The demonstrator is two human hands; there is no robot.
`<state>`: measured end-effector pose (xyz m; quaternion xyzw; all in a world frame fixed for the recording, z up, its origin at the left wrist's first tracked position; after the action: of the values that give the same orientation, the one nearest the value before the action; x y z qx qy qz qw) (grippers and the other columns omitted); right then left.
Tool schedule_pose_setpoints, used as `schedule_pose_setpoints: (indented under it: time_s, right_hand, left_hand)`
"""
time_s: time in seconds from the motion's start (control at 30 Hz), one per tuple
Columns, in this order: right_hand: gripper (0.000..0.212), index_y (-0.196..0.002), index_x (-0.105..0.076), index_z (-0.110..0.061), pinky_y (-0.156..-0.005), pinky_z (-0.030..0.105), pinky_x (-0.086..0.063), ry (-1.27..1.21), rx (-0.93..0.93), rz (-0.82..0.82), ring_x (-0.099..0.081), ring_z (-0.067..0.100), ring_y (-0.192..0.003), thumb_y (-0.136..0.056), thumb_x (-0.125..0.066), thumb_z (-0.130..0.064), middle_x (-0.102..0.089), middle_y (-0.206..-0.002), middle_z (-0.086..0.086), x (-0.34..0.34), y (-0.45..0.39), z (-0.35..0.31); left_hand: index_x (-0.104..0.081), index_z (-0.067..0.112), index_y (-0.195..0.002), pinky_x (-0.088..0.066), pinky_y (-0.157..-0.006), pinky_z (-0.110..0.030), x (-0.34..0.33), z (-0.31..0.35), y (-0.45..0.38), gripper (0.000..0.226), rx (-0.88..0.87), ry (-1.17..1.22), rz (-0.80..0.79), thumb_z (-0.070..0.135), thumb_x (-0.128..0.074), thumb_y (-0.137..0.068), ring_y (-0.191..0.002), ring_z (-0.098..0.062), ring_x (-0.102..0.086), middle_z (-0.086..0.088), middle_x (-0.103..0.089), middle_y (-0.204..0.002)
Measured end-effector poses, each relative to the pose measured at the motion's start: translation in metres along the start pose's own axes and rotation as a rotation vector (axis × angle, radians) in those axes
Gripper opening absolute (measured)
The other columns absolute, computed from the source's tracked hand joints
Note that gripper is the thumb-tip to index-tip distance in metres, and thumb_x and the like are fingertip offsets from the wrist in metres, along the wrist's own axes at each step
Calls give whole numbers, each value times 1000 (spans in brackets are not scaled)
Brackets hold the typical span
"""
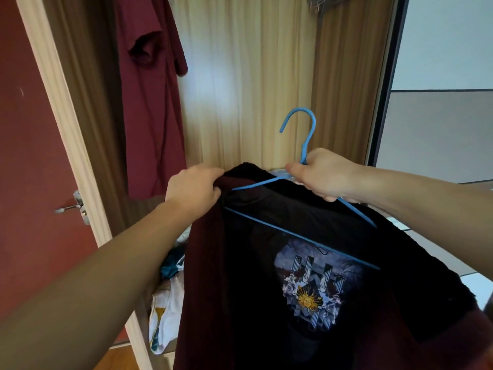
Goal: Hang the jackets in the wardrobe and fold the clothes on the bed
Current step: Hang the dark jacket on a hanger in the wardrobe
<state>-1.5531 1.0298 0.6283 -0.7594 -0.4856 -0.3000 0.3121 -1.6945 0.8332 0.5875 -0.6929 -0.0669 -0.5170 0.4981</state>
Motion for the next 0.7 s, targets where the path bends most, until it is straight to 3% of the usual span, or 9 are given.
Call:
schedule_pose_setpoints:
  time_s: [0.13,0.23,0.3,0.37,0.43,0.53,0.6,0.7]
  right_hand:
    - [31,-74,-49,-9,-34,19,-20,-167,-54,-78,-24,12,-32,-99,-47,-27,-32,-46,0,-14,6,-9]
    - [25,-89,-58,-4,-34,18,-18,-275,-54,-105,-21,10,-33,-100,-45,-23,-29,-48,-1,-16,7,-21]
    - [17,-90,-53,-8,-35,17,-18,-354,-52,-73,-22,9,-32,-99,-46,-21,-32,-53,0,-15,7,-27]
    - [15,-88,-49,-12,-36,17,-18,-417,-53,-32,-23,8,-32,-97,-47,-23,-37,-57,1,-14,7,-30]
    - [17,-91,-51,-10,-37,17,-17,-469,-60,-6,-23,8,-32,-95,-49,-26,-41,-59,3,-14,8,-32]
    - [16,-87,-50,-8,-37,18,-18,-500,-56,-25,-23,9,-34,-92,-51,-23,-40,-58,3,-14,11,-35]
    - [15,-84,-49,-8,-35,20,-22,-487,-14,-43,-28,10,-36,-91,-52,-21,-43,-60,5,-9,14,-36]
    - [28,-96,-54,-12,-44,24,-48,-309,77,75,-58,13,-53,-88,-61,-38,-65,-76,5,7,25,-27]
  left_hand:
    - [-66,29,-119,-47,-77,-39,-6,9,-3,37,21,118,73,18,-57,-85,-101,-34,-60,-3,-65,-113]
    - [-68,25,-114,-46,-82,-40,-2,21,-12,34,72,232,94,14,-56,-84,-104,-35,-59,-5,-65,-113]
    - [-64,25,-124,-46,-93,-41,1,32,-13,42,-32,293,36,13,-55,-84,-113,-30,-56,-4,-63,-121]
    - [-60,21,-130,-41,-100,-41,10,52,-8,44,-263,341,33,18,-57,-86,-118,-25,-54,-2,-62,-125]
    - [-65,17,-120,-43,-95,-40,19,72,-4,32,-434,377,35,26,-56,-91,-109,-23,-58,-2,-67,-114]
    - [-66,12,-109,-46,-78,-43,26,85,-8,26,-437,274,10,28,-49,-99,-96,-30,-62,-10,-69,-100]
    - [-65,10,-112,-46,-78,-46,29,87,-10,28,-421,232,28,25,-45,-100,-96,-33,-62,-13,-69,-101]
    - [-65,7,-110,-47,-78,-47,33,91,-9,26,-386,324,110,23,-46,-100,-94,-36,-62,-16,-68,-97]
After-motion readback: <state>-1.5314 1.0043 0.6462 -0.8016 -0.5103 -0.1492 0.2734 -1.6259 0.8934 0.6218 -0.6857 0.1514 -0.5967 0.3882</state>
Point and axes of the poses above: each hand's wrist, its own y-axis away from the middle knuckle, its own x-axis out of the back of the hand, z = x × y, the point moved 3 cm from there along -y, towards the middle knuckle
